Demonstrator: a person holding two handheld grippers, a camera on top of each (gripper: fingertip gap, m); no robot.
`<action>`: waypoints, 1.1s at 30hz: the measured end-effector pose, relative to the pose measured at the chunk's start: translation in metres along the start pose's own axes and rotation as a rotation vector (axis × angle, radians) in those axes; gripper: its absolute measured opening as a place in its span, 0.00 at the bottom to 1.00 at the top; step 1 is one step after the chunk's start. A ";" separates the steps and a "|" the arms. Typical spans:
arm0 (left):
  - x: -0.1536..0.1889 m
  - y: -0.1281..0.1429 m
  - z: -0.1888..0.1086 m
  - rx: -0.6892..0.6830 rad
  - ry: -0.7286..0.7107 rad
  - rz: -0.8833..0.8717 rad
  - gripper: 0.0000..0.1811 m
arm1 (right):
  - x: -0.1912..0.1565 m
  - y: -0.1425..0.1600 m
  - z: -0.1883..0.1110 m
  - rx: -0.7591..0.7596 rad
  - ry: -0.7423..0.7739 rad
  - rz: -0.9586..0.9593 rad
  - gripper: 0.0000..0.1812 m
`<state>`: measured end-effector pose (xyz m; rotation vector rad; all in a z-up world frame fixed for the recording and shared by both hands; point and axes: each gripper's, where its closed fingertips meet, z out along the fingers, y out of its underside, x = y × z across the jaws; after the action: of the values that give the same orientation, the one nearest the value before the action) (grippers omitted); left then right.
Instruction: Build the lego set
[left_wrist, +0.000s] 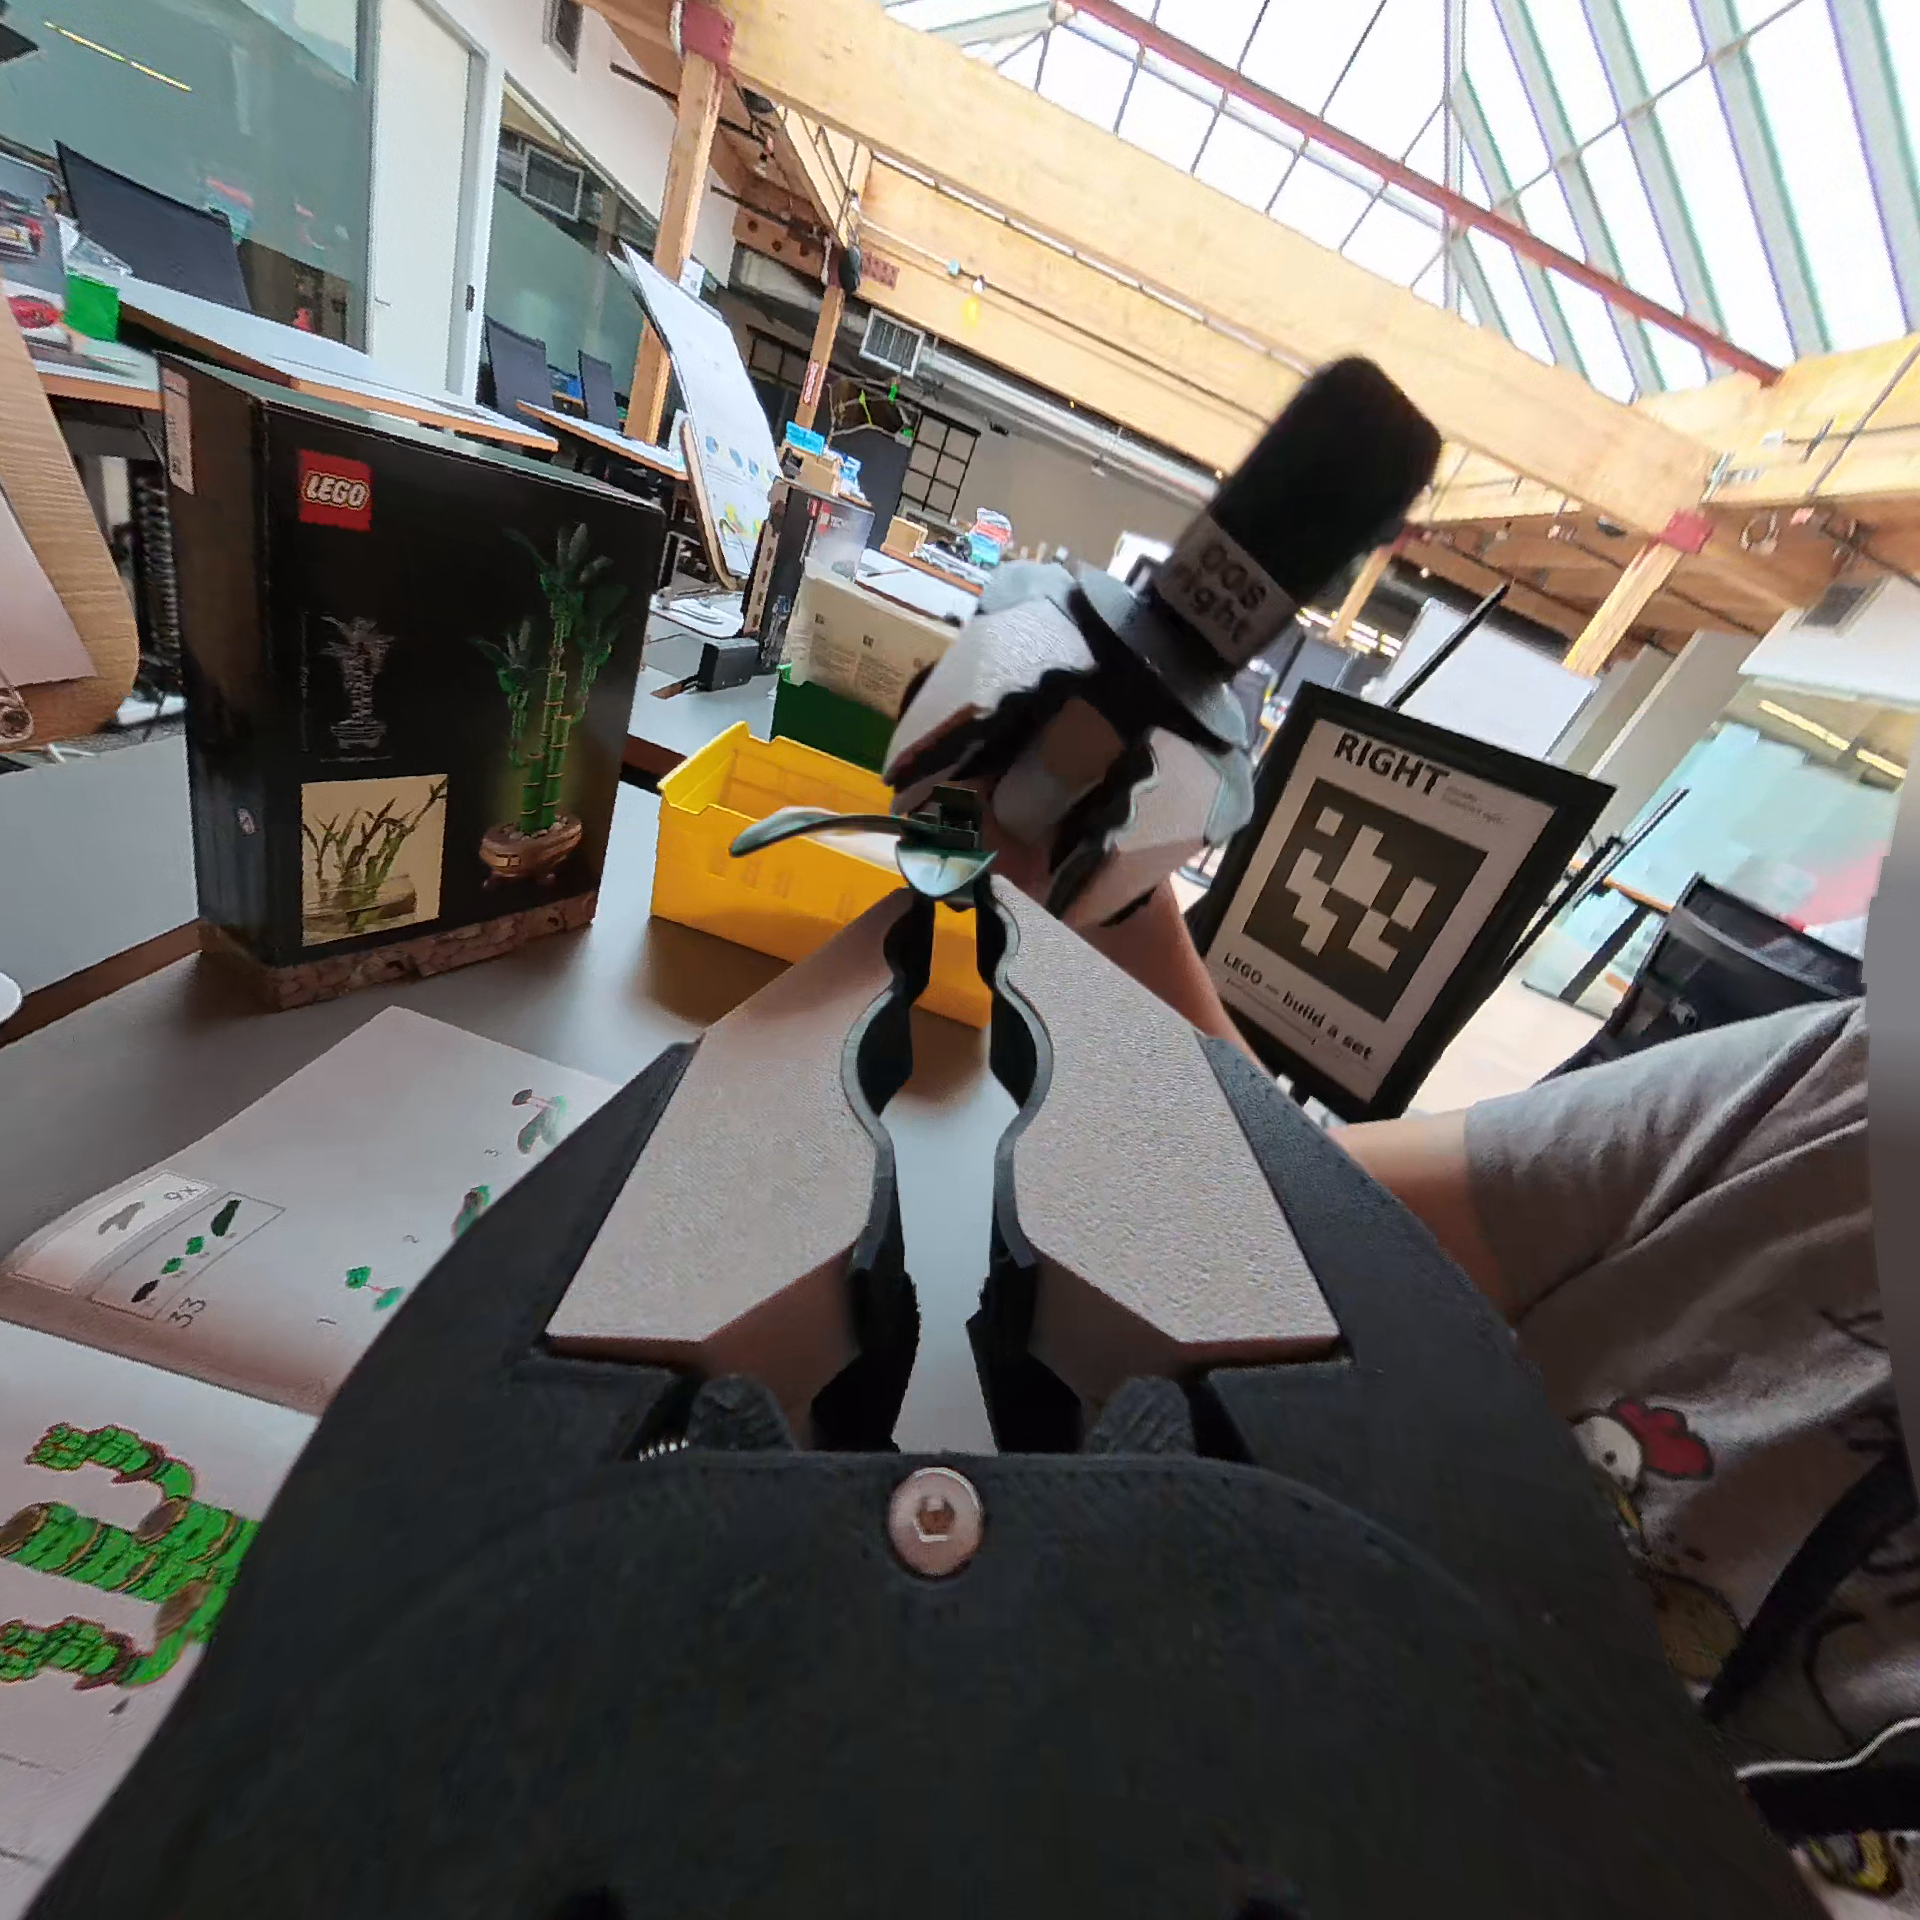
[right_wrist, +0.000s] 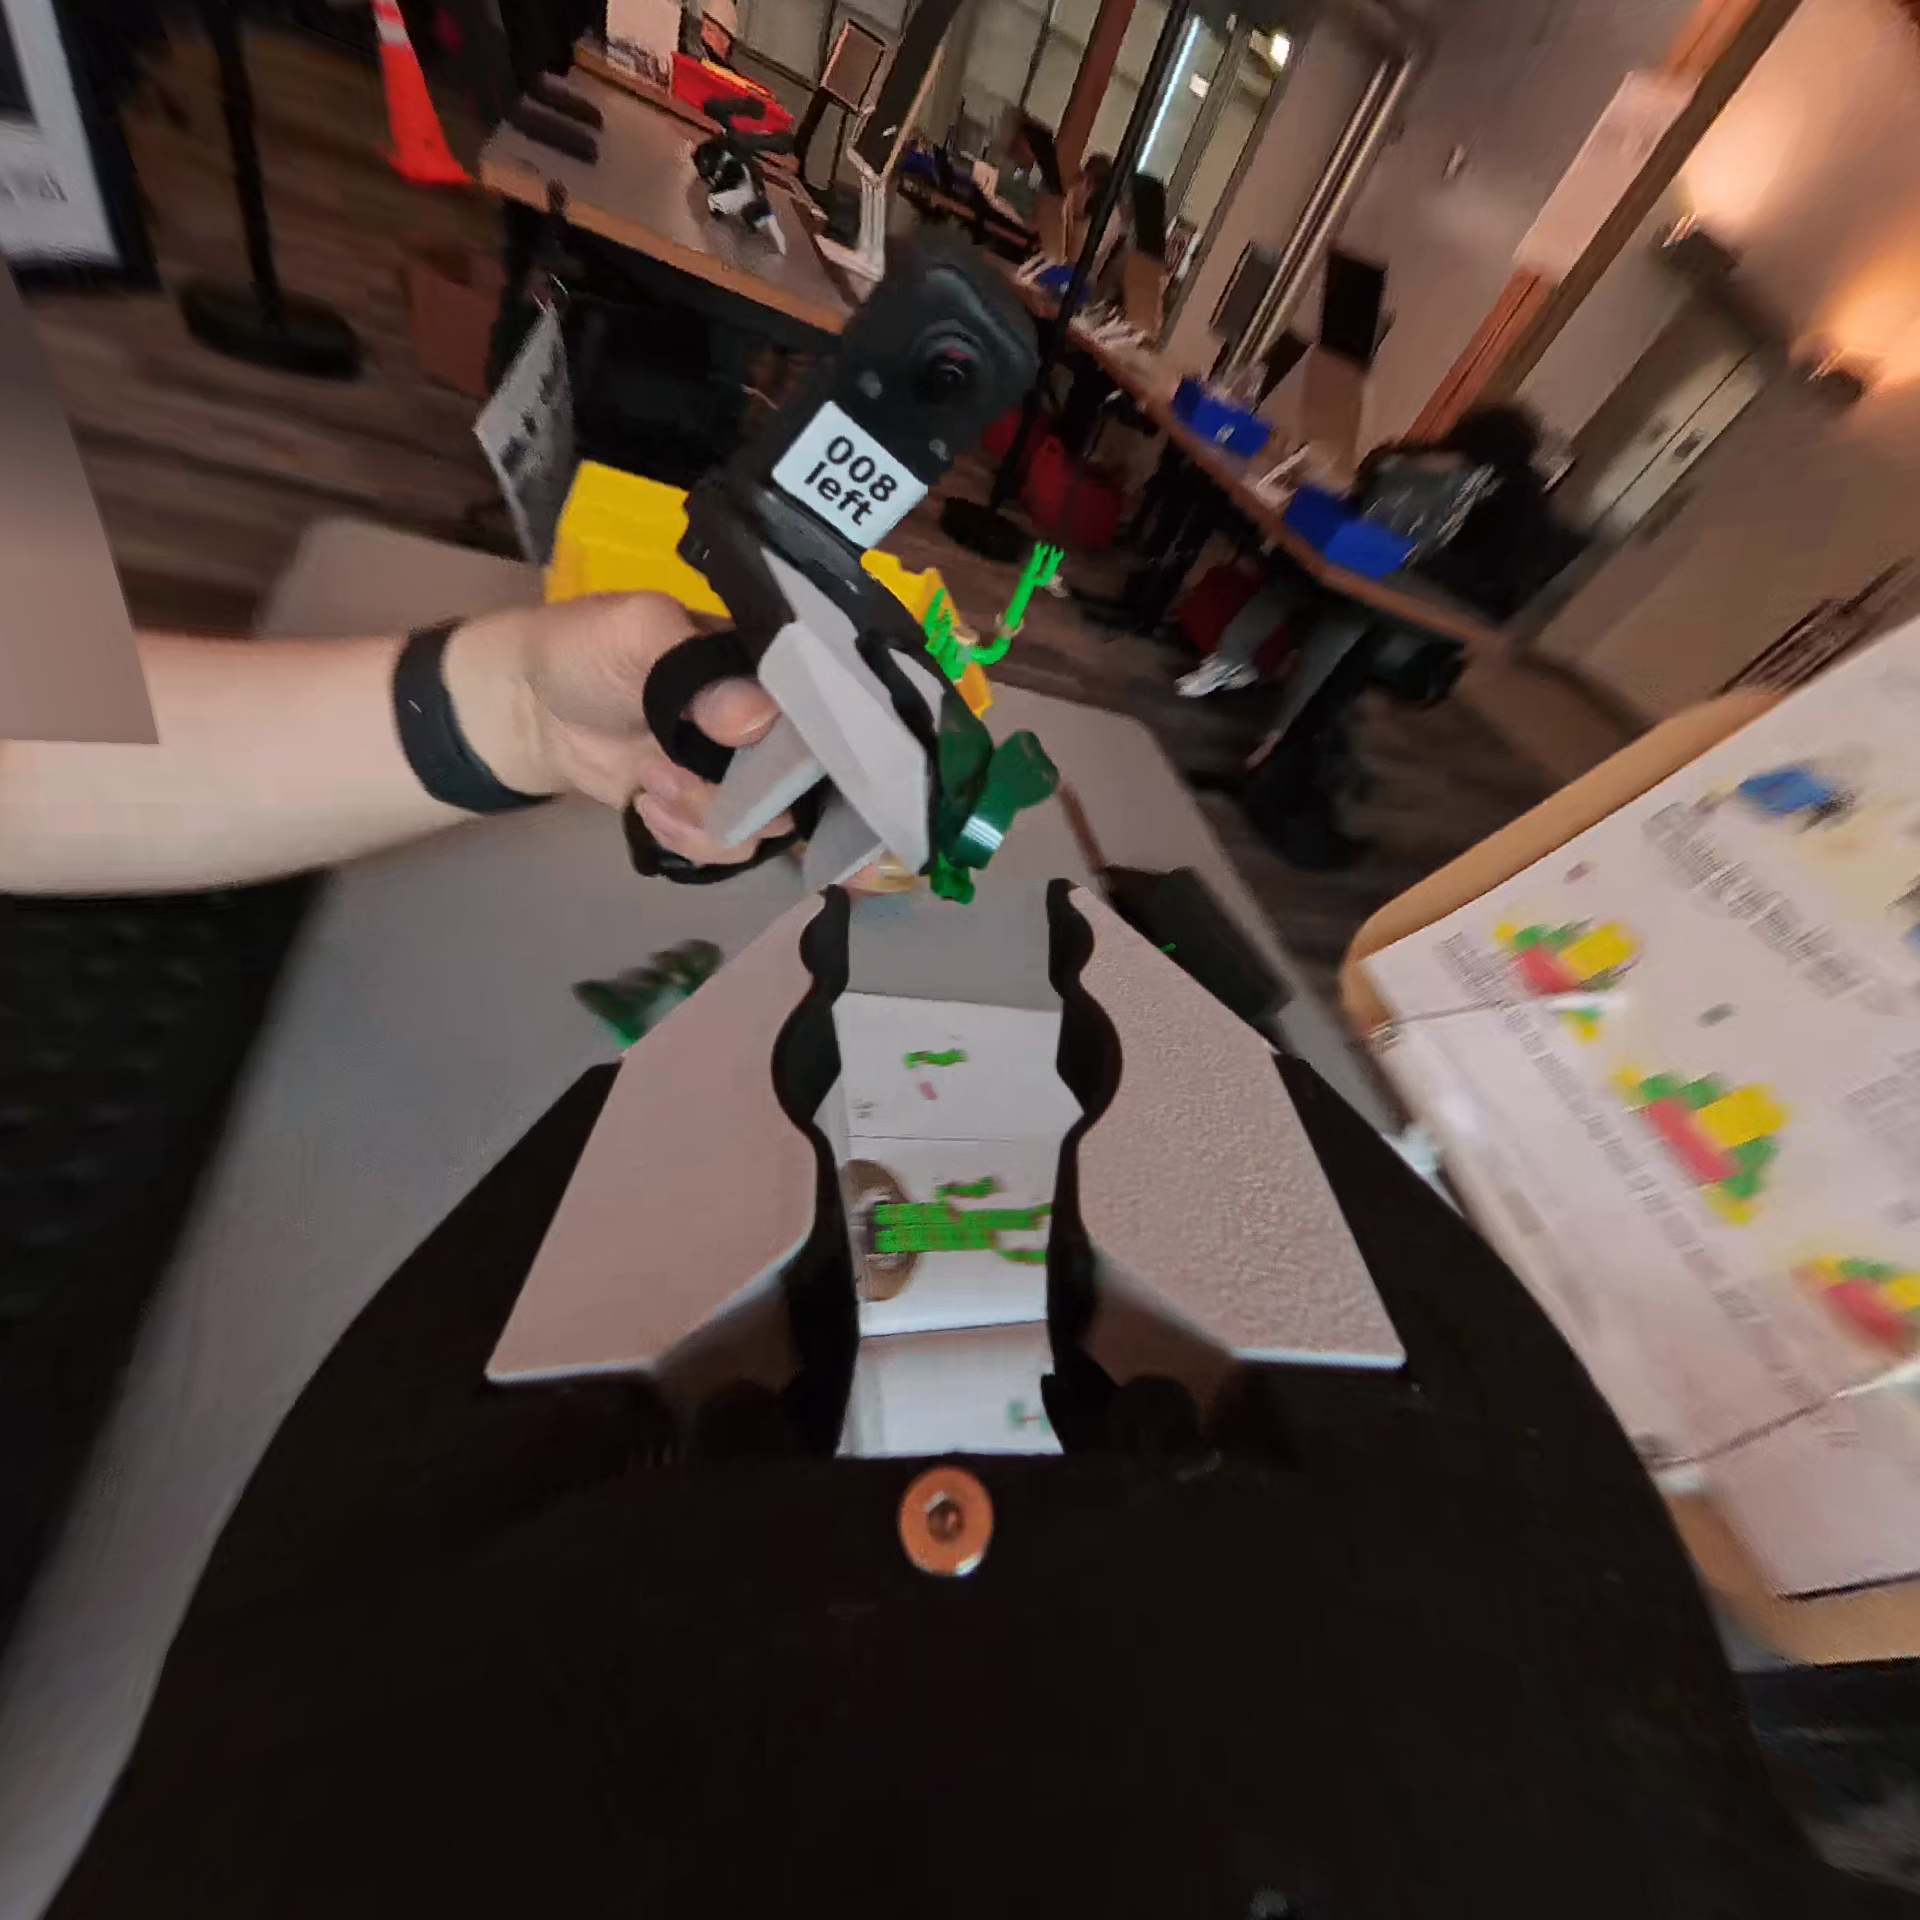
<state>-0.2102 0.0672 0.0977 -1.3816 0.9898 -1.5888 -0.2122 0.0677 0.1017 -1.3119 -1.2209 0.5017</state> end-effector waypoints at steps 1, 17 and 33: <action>0.000 -0.003 -0.001 0.017 0.004 -0.025 0.03 | 0.000 -0.002 0.001 0.003 0.050 -0.115 0.20; 0.005 -0.012 -0.005 0.064 0.033 -0.118 0.03 | 0.002 -0.015 0.012 -0.056 0.354 -0.637 0.01; 0.016 -0.026 -0.008 0.159 0.076 -0.021 0.06 | 0.002 -0.028 0.005 0.010 0.393 -0.647 0.01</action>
<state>-0.2212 0.0629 0.1268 -1.2349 0.8755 -1.7075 -0.2253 0.0639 0.1265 -0.8761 -1.2163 -0.2065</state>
